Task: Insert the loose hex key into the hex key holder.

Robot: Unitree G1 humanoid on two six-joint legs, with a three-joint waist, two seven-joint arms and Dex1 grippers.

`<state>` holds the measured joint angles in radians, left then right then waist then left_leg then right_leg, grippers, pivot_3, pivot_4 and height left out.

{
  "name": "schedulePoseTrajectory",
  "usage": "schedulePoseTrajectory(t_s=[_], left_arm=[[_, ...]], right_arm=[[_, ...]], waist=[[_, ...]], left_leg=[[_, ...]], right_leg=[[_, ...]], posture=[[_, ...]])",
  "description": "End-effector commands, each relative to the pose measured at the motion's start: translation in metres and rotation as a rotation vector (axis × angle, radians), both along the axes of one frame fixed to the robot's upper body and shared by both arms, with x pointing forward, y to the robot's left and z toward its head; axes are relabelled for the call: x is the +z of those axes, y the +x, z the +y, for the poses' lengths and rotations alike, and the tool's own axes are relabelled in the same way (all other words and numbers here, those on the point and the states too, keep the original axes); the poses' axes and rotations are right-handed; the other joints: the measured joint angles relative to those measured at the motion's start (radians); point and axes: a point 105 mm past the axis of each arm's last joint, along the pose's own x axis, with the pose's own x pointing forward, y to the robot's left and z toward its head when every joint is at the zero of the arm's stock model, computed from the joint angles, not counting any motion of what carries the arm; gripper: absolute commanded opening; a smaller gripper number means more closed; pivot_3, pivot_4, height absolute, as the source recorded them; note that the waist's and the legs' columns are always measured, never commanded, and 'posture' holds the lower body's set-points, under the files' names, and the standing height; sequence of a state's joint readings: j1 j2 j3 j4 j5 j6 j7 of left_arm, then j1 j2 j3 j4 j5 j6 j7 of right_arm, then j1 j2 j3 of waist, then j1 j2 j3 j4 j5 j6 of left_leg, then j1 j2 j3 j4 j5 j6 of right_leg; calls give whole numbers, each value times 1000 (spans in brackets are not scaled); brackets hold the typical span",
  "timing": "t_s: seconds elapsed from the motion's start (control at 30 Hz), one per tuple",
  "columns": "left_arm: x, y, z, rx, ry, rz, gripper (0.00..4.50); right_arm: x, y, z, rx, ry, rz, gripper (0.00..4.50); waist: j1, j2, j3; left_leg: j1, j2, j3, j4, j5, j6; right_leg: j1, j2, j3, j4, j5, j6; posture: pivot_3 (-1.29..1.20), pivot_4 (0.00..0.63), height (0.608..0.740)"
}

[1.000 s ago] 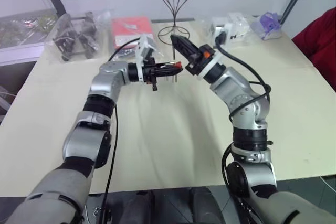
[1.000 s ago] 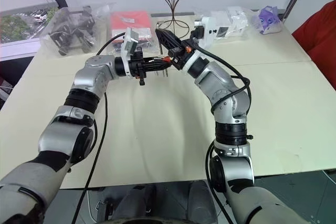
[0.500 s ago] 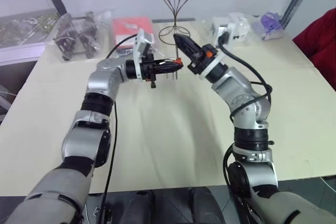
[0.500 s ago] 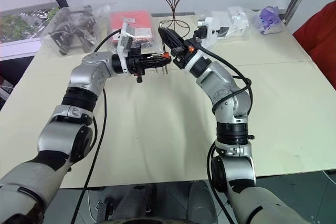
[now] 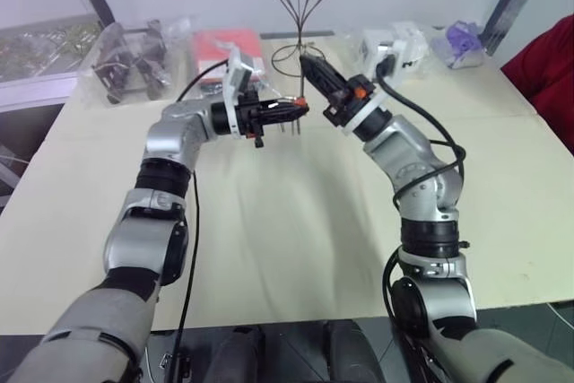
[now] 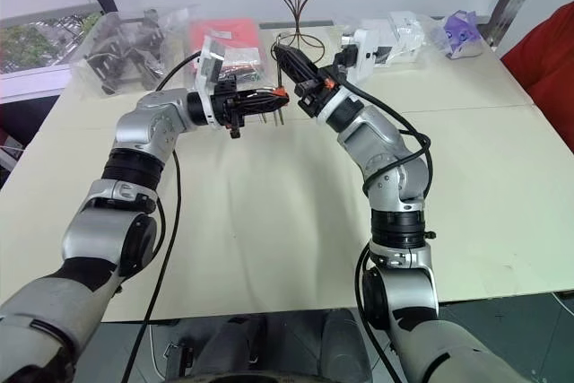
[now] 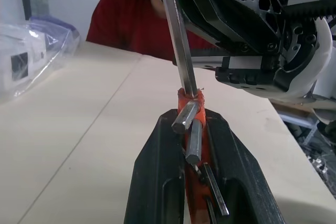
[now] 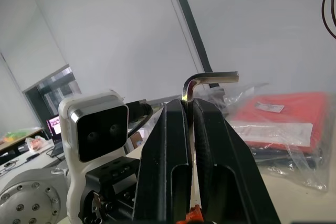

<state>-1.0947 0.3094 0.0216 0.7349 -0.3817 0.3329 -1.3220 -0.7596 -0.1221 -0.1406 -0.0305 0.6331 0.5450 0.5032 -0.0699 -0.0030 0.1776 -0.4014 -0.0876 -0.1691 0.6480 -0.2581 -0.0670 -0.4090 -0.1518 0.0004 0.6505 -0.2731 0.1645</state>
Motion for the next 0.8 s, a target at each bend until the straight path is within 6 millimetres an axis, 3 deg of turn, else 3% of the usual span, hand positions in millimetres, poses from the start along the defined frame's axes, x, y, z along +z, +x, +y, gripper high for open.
schedulePoseTrajectory(t_s=[0.03, 0.23, 0.8], left_arm=[[26, -5, 2, -12, -45, -97, 0], [21, -6, 0, -24, 34, -155, 0], [35, 3, 8, 18, -28, -140, 0]], right_arm=[[-11, -5, 5, 46, -62, 6, 41], [-21, -9, 8, 93, -110, 21, 41], [-35, 0, -13, -2, -106, 63, 41]], waist=[[0, 0, 0], [0, 0, 0], [0, 0, 0]], left_leg=[[0, 0, 0, 0, 0, 0], [0, 0, 0, 0, 0, 0], [0, 0, 0, 0, 0, 0]], right_leg=[[0, 0, 0, 0, 0, 0], [0, 0, 0, 0, 0, 0], [0, 0, 0, 0, 0, 0]], posture=[[0, 150, 740], [0, 150, 740], [0, 150, 740]])
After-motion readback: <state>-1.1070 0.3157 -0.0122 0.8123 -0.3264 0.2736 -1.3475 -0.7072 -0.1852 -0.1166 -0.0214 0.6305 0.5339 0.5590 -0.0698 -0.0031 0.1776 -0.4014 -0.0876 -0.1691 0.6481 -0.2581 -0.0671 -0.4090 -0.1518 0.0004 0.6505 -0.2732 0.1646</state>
